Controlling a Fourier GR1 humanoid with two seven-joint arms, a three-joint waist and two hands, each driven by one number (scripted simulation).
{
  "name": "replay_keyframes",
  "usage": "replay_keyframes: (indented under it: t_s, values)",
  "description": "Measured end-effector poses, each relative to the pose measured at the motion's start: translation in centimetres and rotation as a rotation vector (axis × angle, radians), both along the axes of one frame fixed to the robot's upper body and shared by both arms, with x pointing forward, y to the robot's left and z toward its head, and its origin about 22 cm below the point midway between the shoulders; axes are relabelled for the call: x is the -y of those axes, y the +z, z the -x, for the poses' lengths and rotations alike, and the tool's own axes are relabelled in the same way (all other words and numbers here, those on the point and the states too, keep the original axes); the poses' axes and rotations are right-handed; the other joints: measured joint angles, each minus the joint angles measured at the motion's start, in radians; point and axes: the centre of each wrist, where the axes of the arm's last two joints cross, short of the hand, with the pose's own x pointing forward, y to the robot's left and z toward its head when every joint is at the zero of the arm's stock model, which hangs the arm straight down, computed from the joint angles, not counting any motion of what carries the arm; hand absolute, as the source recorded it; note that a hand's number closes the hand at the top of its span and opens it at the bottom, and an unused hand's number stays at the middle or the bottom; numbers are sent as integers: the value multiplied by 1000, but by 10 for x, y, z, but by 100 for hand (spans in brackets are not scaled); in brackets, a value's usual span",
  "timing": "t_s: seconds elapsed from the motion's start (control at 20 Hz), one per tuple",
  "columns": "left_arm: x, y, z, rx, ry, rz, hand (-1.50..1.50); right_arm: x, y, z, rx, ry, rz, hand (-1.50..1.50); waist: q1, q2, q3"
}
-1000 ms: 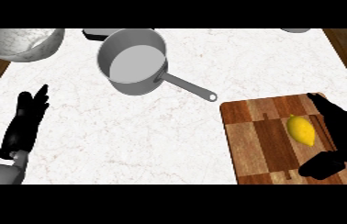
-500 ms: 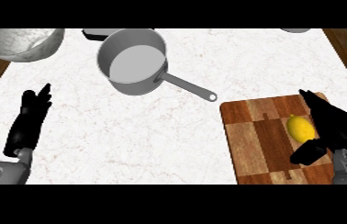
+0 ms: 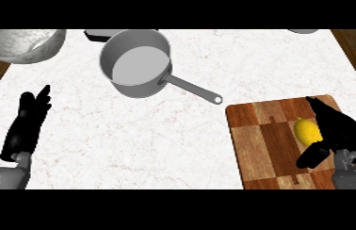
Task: Pick the lemon from the cutting board and place it in the pot
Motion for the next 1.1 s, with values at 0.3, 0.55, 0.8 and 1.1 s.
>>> replay_keyframes:
  t_s: [0.3, 0.55, 0.8, 1.1]
  values:
    - [-3, 4, -2, -4, -1, 1, 0, 7, -17, -9, -16, -6, -17, -150, 0, 0, 0]
    - [4, 1, 3, -1, 8, -5, 0, 12, -25, -11, -21, -15, -36, -150, -1, 0, 0]
    - [4, -5, 0, -3, 2, 6, 0, 20, -36, -16, -33, -13, -45, -150, -1, 0, 0]
    - [4, -2, -2, -5, 2, 6, 0, 22, -45, -14, -11, 5, -62, 150, -2, -3, -4]
